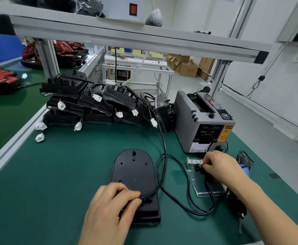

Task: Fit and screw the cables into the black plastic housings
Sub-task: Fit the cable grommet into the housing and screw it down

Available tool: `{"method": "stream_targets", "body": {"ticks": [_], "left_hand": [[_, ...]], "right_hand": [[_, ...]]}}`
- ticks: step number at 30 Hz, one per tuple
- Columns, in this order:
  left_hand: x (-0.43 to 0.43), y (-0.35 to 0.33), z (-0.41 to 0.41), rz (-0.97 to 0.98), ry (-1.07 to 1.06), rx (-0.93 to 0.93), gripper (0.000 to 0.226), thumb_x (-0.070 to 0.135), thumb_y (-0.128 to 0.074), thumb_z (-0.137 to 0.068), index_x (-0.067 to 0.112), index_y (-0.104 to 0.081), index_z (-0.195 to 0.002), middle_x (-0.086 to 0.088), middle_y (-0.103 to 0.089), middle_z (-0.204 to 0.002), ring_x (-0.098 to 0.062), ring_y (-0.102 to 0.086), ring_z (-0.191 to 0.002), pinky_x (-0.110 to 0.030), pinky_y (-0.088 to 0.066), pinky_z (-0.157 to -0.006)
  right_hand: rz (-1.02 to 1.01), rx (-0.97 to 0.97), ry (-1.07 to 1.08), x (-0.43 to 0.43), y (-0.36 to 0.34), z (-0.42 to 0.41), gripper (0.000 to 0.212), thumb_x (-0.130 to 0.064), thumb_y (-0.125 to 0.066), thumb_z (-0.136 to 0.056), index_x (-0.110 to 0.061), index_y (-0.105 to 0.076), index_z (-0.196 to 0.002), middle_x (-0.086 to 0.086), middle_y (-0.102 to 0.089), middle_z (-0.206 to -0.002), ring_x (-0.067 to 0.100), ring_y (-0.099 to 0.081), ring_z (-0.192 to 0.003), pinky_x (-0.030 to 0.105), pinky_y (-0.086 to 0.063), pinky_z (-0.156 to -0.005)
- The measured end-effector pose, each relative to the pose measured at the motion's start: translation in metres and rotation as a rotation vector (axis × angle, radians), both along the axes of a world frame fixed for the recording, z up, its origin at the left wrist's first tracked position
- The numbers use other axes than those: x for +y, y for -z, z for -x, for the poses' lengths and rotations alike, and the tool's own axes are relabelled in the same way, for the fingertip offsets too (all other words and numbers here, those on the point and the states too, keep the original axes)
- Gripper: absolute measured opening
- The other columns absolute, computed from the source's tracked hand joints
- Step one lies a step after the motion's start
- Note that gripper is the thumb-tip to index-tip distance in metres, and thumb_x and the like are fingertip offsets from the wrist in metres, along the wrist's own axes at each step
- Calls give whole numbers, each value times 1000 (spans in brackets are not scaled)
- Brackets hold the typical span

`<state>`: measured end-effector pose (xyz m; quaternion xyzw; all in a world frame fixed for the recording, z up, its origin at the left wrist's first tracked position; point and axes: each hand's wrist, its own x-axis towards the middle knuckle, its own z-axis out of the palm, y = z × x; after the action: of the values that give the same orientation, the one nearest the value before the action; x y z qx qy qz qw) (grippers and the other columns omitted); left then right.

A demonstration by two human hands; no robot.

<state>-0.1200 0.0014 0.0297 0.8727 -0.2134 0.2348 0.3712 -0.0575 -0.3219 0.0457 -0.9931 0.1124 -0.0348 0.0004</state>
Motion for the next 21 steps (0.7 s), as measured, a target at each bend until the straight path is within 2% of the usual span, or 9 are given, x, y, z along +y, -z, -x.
{"method": "stream_targets", "body": {"ticks": [3,6,8,12,15,18,21], "left_hand": [[0,-1,0,-23,-3,2,29,49,-47,-78,36,-73,-78,21,-56,-79,2,-41,-79,-9,-35,-58],[0,-1,0,-12,-3,6,28,49,-47,-78,36,-73,-78,21,-56,-79,3,-41,-78,-5,-35,-57],[0,0,0,-9,3,1,28,48,-48,-78,35,-73,-78,21,-56,-79,2,-41,-78,-6,-34,-58],[1,2,-1,-10,4,-3,27,48,-49,-78,35,-73,-78,21,-56,-80,3,-41,-78,-7,-35,-58],[1,6,-2,4,11,-3,27,48,-50,-78,35,-73,-79,20,-56,-80,3,-40,-77,-4,-35,-71],[1,6,-2,-3,11,4,27,48,-49,-78,35,-73,-79,22,-55,-80,4,-40,-76,-4,-35,-70],[2,6,-1,-3,13,7,27,48,-49,-78,35,-73,-79,21,-55,-80,3,-40,-77,-5,-35,-72]], "right_hand": [[-43,98,-12,-3,-5,0,14,-23,-56,-88,-30,-68,-93,-10,-62,-100,13,-57,-98,26,-47,-77],[-25,51,15,-9,-10,-2,29,-13,-51,-88,-29,-71,-100,-8,-63,-109,14,-57,-103,26,-48,-81],[23,1,36,-13,-9,-5,27,-14,-51,-87,-28,-70,-101,-4,-63,-109,17,-56,-103,27,-47,-79],[66,65,24,-11,-2,-6,17,-31,-58,-88,-26,-67,-103,-1,-60,-107,18,-53,-104,25,-43,-74],[58,31,19,-9,2,-5,18,-26,-56,-88,-26,-65,-103,0,-60,-107,19,-53,-103,26,-44,-75],[55,20,-6,-5,4,-4,23,-22,-52,-88,-27,-62,-108,-1,-59,-107,19,-53,-103,26,-44,-75],[89,-7,-31,-3,5,-4,20,-25,-52,-88,-25,-63,-105,-2,-59,-103,18,-52,-101,27,-46,-75]]}}
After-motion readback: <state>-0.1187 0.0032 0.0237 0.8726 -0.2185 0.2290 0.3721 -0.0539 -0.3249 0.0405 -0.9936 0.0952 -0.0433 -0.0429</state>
